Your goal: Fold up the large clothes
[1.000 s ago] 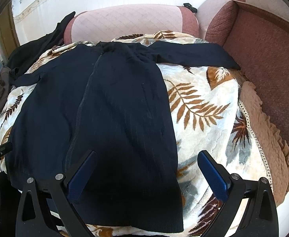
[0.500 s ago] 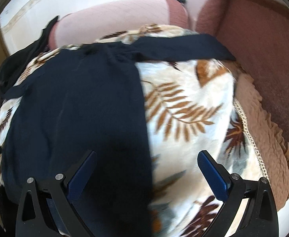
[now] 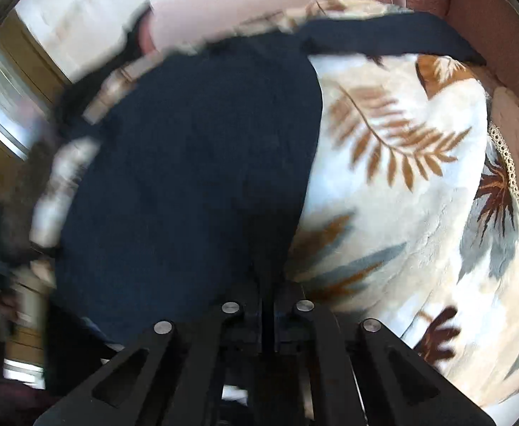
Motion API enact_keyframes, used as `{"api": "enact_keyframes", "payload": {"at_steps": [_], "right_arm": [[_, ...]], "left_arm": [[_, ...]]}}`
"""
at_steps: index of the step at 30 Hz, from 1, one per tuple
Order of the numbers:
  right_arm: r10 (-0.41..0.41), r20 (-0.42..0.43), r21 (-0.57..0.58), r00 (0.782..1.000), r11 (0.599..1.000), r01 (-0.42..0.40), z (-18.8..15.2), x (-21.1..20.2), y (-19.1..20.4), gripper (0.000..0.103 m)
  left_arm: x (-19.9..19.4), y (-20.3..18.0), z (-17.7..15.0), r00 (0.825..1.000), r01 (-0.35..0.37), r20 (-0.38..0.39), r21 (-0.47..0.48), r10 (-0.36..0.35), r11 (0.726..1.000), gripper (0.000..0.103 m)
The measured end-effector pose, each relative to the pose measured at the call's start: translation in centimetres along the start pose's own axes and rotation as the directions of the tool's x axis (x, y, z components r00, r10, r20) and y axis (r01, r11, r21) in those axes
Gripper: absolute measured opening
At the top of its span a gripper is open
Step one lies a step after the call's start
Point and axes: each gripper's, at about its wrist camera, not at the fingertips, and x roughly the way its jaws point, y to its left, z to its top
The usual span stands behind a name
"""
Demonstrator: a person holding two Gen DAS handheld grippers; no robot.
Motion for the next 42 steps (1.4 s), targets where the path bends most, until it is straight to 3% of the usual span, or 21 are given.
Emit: {"api": "enact_keyframes", "payload": {"at_steps": [2,4,7,10,13,15,17,19,22,25,28,36,39,41,42], "right_arm": [[0.060,0.052,-0.025,0.997,0.998,-0.059,-0.4,-2.9,1.3,0.002],[0.038,0.061,-0.036,0.997,0.999,-0.036,-1.1,-3.6,1.9,0.002],[-0.095,-0.026,0.000,0.995,0.995,0.095,-2.3,-0.2,0.1,0.002],[-0.213,-0.167,0.047,0.963,0.973,0.224,-3.3,3.7,-2.3,0.004],[-0.169,-0.107,0.084,0.980,0.980,0.178,-1.9,1.7,-2.7,0.010],[-0.198,0.012,0.061,0.980,0.979,0.197,0.9,-1.0,-2.5,0.017],[-0.218,0.099,0.045,0.971,0.976,0.215,3.7,-2.6,-2.5,0.032],[-0.238,0.159,0.055,0.958,0.971,0.233,6.6,-3.4,-3.5,0.045],[-0.276,0.199,0.174,0.940,0.954,0.243,11.5,-3.9,-7.7,0.045],[-0.327,0.233,0.379,0.916,0.898,0.224,15.8,-3.8,-14.4,0.045],[-0.389,0.238,0.542,0.890,0.814,0.210,19.5,-2.6,-21.0,0.048],[-0.421,0.219,0.739,0.880,0.660,0.132,26.8,5.0,-33.1,0.051],[-0.409,0.225,0.764,0.884,0.637,0.100,27.6,7.4,-34.9,0.051],[-0.373,0.250,0.765,0.894,0.642,0.054,27.9,9.1,-35.7,0.050],[-0.379,0.262,0.748,0.888,0.661,0.061,28.1,9.4,-35.6,0.041]], "left_arm": [[-2.2,1.0,-1.0,0.999,0.028,0.029,-0.023,-0.027,0.999,0.000],[-2.7,1.9,-1.6,0.999,-0.016,0.036,-0.033,0.017,0.999,0.000],[-0.3,3.2,-2.2,0.995,-0.096,-0.023,-0.056,0.095,0.994,0.000],[0.7,4.0,-2.6,0.997,-0.036,-0.078,-0.094,0.029,0.995,0.000],[-3.0,2.6,-1.4,0.998,-0.027,0.050,-0.031,0.028,0.999,0.002],[-5.2,1.3,0.7,0.987,-0.043,0.155,0.013,0.040,0.999,0.014],[-6.3,-0.3,3.3,0.973,-0.040,0.229,0.028,0.032,0.999,0.050],[-6.4,-1.7,5.8,0.958,-0.037,0.287,0.030,0.027,0.999,0.057],[-4.5,-3.7,10.4,0.952,-0.019,0.305,0.051,0.002,0.999,0.058],[-1.6,-5.3,14.4,0.961,0.014,0.277,0.055,-0.029,0.998,0.061],[2.2,-7.8,18.0,0.973,0.005,0.232,0.062,-0.020,0.998,0.060],[8.0,-12.0,24.4,0.979,-0.019,0.205,0.085,0.001,0.996,0.061],[9.2,-12.5,25.8,0.979,-0.026,0.206,0.095,0.006,0.995,0.061],[10.2,-12.8,26.6,0.980,-0.028,0.198,0.098,0.008,0.995,0.061],[10.6,-12.9,27.0,0.982,-0.033,0.191,0.099,0.013,0.995,0.061]]}}
